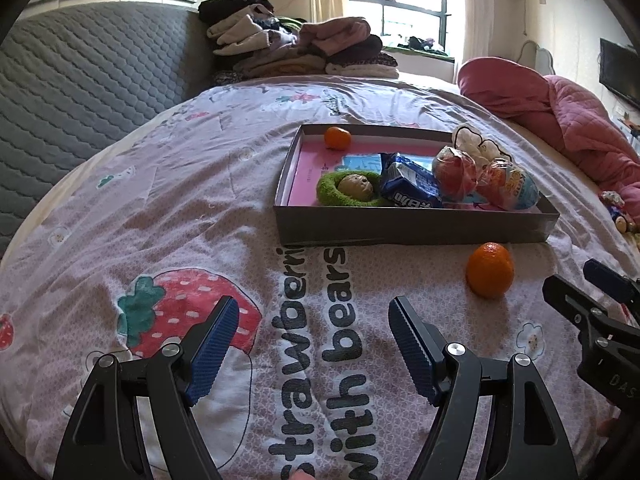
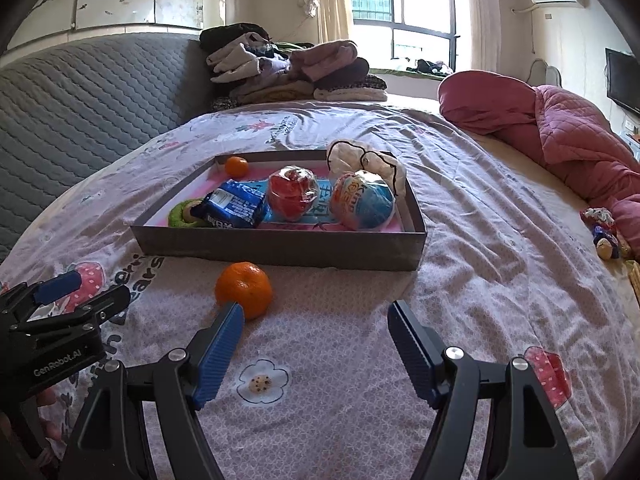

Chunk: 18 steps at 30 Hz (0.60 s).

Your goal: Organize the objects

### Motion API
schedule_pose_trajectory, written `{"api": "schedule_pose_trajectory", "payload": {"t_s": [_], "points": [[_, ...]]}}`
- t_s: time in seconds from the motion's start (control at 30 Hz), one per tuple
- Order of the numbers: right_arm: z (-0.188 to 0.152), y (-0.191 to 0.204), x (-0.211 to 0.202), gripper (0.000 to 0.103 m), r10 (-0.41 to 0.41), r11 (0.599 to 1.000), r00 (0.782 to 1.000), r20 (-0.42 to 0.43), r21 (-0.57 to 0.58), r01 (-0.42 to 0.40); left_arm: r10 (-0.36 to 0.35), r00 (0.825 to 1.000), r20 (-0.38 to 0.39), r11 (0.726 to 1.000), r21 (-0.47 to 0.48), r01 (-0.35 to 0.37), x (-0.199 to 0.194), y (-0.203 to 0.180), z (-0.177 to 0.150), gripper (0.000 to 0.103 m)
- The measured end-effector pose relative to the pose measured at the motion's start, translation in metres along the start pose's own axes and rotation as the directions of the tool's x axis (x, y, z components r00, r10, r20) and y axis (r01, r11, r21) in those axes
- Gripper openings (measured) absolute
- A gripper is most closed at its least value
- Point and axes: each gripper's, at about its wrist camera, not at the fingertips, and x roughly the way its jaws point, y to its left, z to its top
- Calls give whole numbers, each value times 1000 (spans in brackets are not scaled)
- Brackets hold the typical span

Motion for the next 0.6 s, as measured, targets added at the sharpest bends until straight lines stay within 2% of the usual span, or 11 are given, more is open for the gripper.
{"api": "schedule_pose_trajectory", "payload": {"t_s": [0.6], "points": [[-1,-3,2,74,10,1000,1000,-16,16,-10,-22,1000,-7,1000,20,22,3,-8,-1,78]]}}
